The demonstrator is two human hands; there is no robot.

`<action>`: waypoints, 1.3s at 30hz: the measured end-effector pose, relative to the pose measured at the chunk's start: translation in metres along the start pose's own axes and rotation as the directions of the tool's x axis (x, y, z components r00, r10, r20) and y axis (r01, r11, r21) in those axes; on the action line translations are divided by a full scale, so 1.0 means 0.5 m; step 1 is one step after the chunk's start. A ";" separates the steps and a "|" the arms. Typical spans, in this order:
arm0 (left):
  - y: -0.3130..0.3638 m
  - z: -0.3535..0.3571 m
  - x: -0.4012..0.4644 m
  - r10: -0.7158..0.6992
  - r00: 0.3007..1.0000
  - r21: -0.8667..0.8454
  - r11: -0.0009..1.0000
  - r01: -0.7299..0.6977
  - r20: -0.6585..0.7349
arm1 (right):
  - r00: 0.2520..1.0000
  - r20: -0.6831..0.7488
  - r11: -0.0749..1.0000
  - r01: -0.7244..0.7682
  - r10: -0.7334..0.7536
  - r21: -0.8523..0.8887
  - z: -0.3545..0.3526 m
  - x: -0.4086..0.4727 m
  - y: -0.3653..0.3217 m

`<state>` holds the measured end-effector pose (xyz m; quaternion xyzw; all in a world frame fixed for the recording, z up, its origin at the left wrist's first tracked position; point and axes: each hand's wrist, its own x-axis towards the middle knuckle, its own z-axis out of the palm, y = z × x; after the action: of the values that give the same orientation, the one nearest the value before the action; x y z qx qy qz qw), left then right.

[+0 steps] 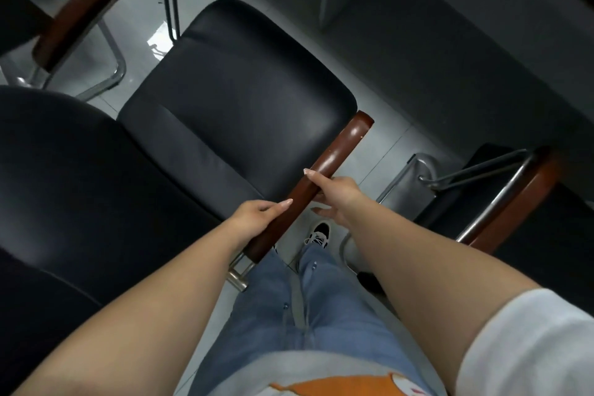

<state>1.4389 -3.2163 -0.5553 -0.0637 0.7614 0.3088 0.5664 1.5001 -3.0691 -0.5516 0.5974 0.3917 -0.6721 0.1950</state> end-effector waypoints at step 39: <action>-0.256 -0.062 -0.374 0.429 0.902 -0.320 0.850 -0.419 -0.042 | 0.821 -0.402 0.811 0.526 -0.407 0.254 0.131 -0.394 0.420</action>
<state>1.5359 -3.3830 -0.4325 0.0193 0.6870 0.5469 0.4780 1.6522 -3.2889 -0.4264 0.6092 0.4273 -0.6493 -0.1573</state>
